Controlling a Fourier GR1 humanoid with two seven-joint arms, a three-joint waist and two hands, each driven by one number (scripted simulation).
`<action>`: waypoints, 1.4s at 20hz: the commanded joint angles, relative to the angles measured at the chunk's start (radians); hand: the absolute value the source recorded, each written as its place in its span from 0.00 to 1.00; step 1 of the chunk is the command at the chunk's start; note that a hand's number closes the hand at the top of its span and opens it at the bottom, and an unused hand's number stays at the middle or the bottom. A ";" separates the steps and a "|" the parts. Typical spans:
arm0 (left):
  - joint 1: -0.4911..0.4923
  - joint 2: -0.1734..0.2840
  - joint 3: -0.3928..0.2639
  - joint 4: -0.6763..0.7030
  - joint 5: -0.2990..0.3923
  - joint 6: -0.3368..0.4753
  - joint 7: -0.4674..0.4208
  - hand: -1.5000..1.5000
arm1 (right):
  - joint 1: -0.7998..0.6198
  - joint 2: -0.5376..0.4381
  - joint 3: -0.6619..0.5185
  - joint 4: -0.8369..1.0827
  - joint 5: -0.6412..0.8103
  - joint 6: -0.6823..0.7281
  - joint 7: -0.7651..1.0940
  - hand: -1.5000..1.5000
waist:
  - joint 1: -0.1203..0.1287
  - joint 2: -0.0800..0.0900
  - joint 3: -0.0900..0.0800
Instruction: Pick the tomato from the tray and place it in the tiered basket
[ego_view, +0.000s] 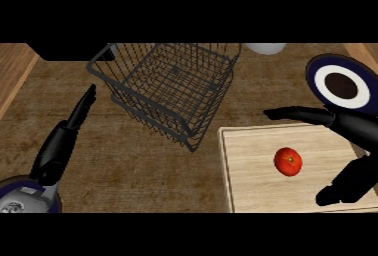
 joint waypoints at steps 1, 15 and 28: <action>0.003 -0.005 0.002 0.003 -0.013 0.011 0.011 0.50 | -0.050 -0.189 -0.001 -0.107 0.124 0.090 0.079 0.00 | -0.016 -0.003 -0.001; -0.003 -0.053 0.014 -0.028 -0.084 -0.019 0.042 0.50 | 0.149 -0.075 0.181 -0.544 0.362 0.036 0.540 0.00 | -0.003 0.009 0.002; 0.044 -0.094 0.070 -0.022 -0.100 -0.078 -0.006 0.50 | 0.255 0.041 0.467 -0.444 0.892 -0.029 0.628 0.00 | 0.001 0.009 0.002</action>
